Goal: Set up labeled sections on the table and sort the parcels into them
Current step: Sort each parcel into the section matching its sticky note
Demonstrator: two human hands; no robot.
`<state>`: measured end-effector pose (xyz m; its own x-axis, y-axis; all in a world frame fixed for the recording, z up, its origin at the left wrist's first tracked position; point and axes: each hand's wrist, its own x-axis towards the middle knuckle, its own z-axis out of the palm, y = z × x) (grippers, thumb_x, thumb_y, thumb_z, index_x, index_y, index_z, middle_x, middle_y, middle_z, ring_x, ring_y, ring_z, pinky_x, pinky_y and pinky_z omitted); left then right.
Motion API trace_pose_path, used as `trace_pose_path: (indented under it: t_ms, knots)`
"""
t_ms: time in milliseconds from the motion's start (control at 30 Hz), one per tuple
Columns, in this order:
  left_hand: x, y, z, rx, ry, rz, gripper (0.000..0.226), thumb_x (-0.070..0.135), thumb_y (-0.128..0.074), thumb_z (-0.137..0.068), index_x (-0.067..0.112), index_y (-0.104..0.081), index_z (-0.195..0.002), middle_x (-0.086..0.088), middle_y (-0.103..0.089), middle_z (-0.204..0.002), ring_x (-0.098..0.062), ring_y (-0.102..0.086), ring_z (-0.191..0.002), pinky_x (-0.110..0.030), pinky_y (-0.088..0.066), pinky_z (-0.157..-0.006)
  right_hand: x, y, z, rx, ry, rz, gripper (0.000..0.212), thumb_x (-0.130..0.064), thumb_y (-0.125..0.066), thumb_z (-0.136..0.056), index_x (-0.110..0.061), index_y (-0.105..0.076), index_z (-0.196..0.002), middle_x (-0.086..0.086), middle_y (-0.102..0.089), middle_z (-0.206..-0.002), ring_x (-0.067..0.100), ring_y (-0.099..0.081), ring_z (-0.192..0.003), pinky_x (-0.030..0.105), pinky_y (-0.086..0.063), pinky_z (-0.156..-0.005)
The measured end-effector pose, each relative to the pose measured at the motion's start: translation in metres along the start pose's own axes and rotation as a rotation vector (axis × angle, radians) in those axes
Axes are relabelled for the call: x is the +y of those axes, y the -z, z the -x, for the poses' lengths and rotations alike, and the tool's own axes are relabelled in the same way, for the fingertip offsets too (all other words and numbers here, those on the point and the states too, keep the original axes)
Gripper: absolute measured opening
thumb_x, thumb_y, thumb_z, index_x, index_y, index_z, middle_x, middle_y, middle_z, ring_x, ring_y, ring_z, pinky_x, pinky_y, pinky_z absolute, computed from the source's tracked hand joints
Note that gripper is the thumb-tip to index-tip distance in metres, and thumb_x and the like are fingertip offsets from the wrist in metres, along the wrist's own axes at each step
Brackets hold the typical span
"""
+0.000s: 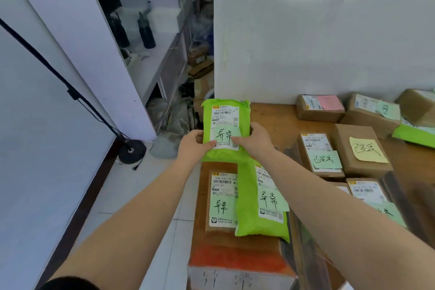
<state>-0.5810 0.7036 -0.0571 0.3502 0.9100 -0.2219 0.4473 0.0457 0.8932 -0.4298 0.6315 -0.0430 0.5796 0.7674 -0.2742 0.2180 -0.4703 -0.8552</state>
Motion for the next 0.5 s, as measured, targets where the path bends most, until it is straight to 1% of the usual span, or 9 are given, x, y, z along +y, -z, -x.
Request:
trace_pose_path:
  t_ms: [33, 100, 133, 167, 233, 300, 333, 433, 500]
  knots:
    - [-0.007, -0.002, -0.009, -0.022, 0.009, -0.011, 0.042, 0.014, -0.073, -0.077, 0.004, -0.058, -0.114, -0.011, -0.066, -0.112, -0.014, -0.059, -0.086, -0.026, -0.051, -0.070, 0.005, -0.005, -0.008, 0.002, -0.018, 0.032, 0.044, -0.016, -0.078, -0.073, -0.013, -0.053, -0.109, 0.005, -0.064, -0.115, 0.015, -0.058, -0.086, 0.027, -0.051, -0.068]
    - [-0.017, -0.005, -0.024, -0.051, 0.037, -0.019, 0.043, 0.014, -0.074, -0.077, 0.004, -0.058, -0.116, -0.012, -0.065, -0.114, -0.019, -0.061, -0.092, -0.036, -0.054, -0.081, 0.011, -0.012, -0.021, 0.005, -0.049, 0.085, 0.044, -0.019, -0.079, -0.072, -0.015, -0.051, -0.106, 0.003, -0.064, -0.115, 0.014, -0.057, -0.085, 0.022, -0.047, -0.061]
    - [-0.022, -0.007, -0.030, -0.059, 0.053, -0.023, 0.043, 0.014, -0.074, -0.077, 0.004, -0.058, -0.116, -0.013, -0.065, -0.115, -0.021, -0.062, -0.096, -0.040, -0.053, -0.085, 0.014, -0.016, -0.027, 0.004, -0.064, 0.117, 0.046, -0.021, -0.079, -0.072, -0.015, -0.050, -0.107, 0.003, -0.064, -0.115, 0.016, -0.058, -0.088, 0.023, -0.047, -0.062]
    - [-0.025, -0.009, -0.035, -0.064, 0.062, -0.030, 0.043, 0.015, -0.073, -0.077, 0.004, -0.058, -0.115, -0.013, -0.065, -0.115, -0.023, -0.062, -0.098, -0.041, -0.052, -0.087, 0.016, -0.019, -0.032, -0.001, -0.076, 0.151, 0.050, -0.023, -0.079, -0.072, -0.013, -0.050, -0.111, 0.003, -0.063, -0.117, 0.018, -0.060, -0.092, 0.026, -0.050, -0.066]
    - [-0.035, -0.014, -0.050, -0.074, 0.073, -0.061, 0.040, 0.017, -0.073, -0.078, 0.003, -0.059, -0.113, -0.012, -0.065, -0.114, -0.023, -0.062, -0.098, -0.037, -0.051, -0.085, 0.021, -0.027, -0.044, -0.003, -0.108, 0.199, 0.057, -0.026, -0.079, -0.072, -0.011, -0.049, -0.118, 0.004, -0.062, -0.120, 0.022, -0.061, -0.100, 0.031, -0.052, -0.073]
    - [-0.042, -0.017, -0.060, -0.075, 0.078, -0.076, 0.040, 0.018, -0.072, -0.079, 0.004, -0.059, -0.113, -0.012, -0.066, -0.114, -0.021, -0.062, -0.095, -0.031, -0.049, -0.080, 0.026, -0.034, -0.054, 0.006, -0.117, 0.196, 0.055, -0.025, -0.079, -0.072, -0.012, -0.049, -0.116, 0.004, -0.062, -0.119, 0.022, -0.061, -0.101, 0.030, -0.050, -0.070]
    - [-0.045, -0.017, -0.064, -0.076, 0.083, -0.080, 0.041, 0.018, -0.072, -0.079, 0.003, -0.058, -0.114, -0.012, -0.065, -0.114, -0.021, -0.062, -0.096, -0.030, -0.048, -0.079, 0.028, -0.037, -0.057, 0.007, -0.121, 0.194, 0.054, -0.023, -0.079, -0.072, -0.011, -0.049, -0.115, 0.005, -0.062, -0.119, 0.022, -0.061, -0.101, 0.030, -0.050, -0.071]
    - [-0.055, -0.020, -0.069, -0.089, 0.093, -0.126, 0.040, 0.016, -0.072, -0.078, 0.002, -0.059, -0.113, -0.014, -0.065, -0.114, -0.023, -0.062, -0.099, -0.029, -0.047, -0.076, 0.034, -0.047, -0.065, -0.054, -0.134, 0.305, 0.059, -0.024, -0.079, -0.072, -0.009, -0.048, -0.121, 0.007, -0.060, -0.122, 0.025, -0.058, -0.108, 0.036, -0.052, -0.085]
    - [-0.061, -0.023, -0.069, -0.113, 0.094, -0.138, 0.038, 0.013, -0.073, -0.077, 0.000, -0.059, -0.110, -0.015, -0.066, -0.113, -0.019, -0.060, -0.090, -0.024, -0.045, -0.067, 0.038, -0.050, -0.069, -0.090, -0.139, 0.396, 0.065, -0.025, -0.079, -0.072, -0.009, -0.046, -0.125, 0.008, -0.058, -0.125, 0.027, -0.055, -0.113, 0.036, -0.049, -0.089]
